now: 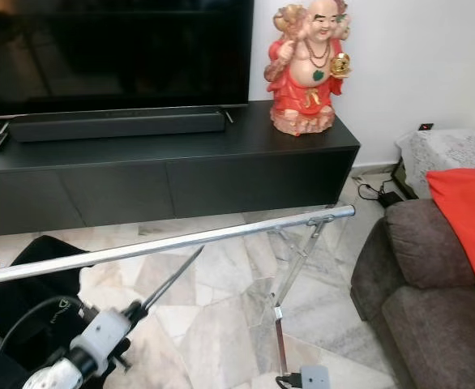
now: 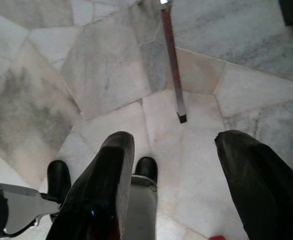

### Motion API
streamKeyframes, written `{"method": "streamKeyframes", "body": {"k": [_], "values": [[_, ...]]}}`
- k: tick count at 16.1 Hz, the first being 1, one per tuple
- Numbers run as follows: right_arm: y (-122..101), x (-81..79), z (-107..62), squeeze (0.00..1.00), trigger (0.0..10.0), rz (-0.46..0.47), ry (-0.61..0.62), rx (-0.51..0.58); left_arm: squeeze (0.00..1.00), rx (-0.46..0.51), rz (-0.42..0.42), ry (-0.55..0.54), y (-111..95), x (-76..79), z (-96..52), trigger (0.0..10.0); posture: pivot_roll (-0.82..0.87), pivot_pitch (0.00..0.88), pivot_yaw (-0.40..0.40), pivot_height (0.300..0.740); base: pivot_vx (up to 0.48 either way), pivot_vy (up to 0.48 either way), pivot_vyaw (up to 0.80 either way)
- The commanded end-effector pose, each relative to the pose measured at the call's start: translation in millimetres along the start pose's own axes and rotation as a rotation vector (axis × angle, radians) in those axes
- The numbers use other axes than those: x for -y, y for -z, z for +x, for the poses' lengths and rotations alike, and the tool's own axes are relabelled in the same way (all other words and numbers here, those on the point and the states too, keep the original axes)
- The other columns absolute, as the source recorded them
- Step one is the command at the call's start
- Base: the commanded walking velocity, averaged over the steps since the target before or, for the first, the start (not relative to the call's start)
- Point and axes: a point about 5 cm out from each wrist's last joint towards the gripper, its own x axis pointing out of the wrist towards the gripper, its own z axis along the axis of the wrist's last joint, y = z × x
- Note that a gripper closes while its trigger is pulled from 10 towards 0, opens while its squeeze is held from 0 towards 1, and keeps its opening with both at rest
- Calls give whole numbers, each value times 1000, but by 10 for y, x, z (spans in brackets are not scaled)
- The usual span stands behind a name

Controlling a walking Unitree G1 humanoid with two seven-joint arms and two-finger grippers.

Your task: Hang hanger

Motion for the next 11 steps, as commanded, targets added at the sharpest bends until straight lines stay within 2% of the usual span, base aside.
{"method": "streamKeyframes", "body": {"k": [1, 3, 5, 7, 10, 11], "values": [[67, -9, -11, 0, 10000, -7, -5, -31, 0, -8, -7, 9, 1, 17, -8, 10000, 46, 37, -30, 740, 0, 0, 0], [107, 21, -22, 0, 10000, -20, -1, -45, 0, 36, -52, -57, -101, -61, 79, 10000, 50, 31, -33, 740, 0, 0, 0], [123, 55, -30, 0, 10000, -31, -1, -54, 0, 52, -169, -154, -144, -144, 136, 10000, 53, 30, -39, 740, 0, 0, 0], [136, 91, -38, 0, 10000, -31, 1, -57, 0, 73, -240, -208, -181, -199, 173, 10000, 47, 41, -41, 740, 0, 0, 0], [195, 145, -61, 0, 10000, -32, 9, -71, 0, 85, -277, -235, -210, -223, 183, 10000, 51, 50, -46, 740, 0, 0, 0], [220, 157, -70, 0, 10000, -31, 12, -77, 0, 93, -332, -268, -230, -253, 182, 10000, 51, 57, -47, 740, 0, 0, 0]]}}
